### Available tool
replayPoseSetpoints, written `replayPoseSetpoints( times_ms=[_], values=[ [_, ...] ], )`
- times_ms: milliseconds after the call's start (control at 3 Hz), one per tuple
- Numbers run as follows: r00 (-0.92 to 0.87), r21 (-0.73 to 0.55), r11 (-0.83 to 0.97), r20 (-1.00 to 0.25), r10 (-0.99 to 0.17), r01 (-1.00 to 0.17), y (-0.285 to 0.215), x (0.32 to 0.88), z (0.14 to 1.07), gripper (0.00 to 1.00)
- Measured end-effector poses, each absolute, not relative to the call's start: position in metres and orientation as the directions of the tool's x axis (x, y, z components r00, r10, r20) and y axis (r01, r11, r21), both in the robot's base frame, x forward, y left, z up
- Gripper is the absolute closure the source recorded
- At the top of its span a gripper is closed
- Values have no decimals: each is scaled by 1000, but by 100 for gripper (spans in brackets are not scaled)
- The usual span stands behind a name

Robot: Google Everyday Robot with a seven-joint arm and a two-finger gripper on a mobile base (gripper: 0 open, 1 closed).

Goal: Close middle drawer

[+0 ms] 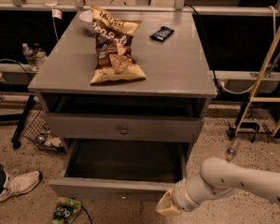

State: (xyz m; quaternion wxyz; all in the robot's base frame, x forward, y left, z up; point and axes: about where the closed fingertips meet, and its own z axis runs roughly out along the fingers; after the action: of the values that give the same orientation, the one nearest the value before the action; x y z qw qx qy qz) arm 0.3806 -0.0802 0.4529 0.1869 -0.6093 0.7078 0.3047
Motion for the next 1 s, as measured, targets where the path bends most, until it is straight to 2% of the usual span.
replayPoseSetpoints(
  times_ms=[333, 1000],
  values=[
    [-177, 189, 74, -611, -772, -979, -87, 390, 411, 100],
    [-177, 157, 103, -593, -786, -982, -90, 396, 407, 100]
  ],
)
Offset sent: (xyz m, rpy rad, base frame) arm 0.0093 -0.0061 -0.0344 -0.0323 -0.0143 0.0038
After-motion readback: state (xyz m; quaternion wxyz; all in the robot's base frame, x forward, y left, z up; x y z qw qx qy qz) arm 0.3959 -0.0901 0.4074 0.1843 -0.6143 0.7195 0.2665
